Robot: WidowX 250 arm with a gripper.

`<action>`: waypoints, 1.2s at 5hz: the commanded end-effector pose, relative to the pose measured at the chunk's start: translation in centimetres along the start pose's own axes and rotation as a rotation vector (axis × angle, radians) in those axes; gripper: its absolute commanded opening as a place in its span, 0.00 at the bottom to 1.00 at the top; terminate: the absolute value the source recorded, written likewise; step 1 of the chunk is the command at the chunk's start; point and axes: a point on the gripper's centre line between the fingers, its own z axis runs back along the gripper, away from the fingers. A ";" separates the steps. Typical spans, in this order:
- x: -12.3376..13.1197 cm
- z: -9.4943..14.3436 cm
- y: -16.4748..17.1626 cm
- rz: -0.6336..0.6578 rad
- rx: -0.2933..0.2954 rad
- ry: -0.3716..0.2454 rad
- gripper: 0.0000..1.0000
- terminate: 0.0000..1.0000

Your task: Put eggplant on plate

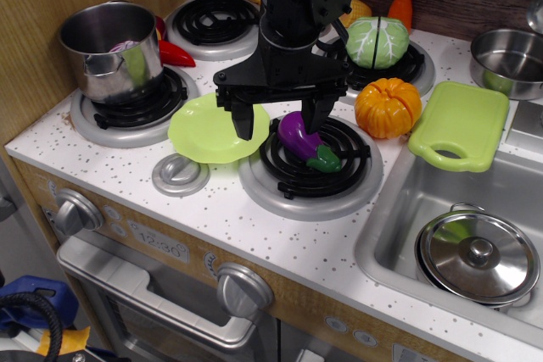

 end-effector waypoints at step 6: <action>3.0 -2.4 -3.4 -0.059 -0.126 0.001 1.00 0.00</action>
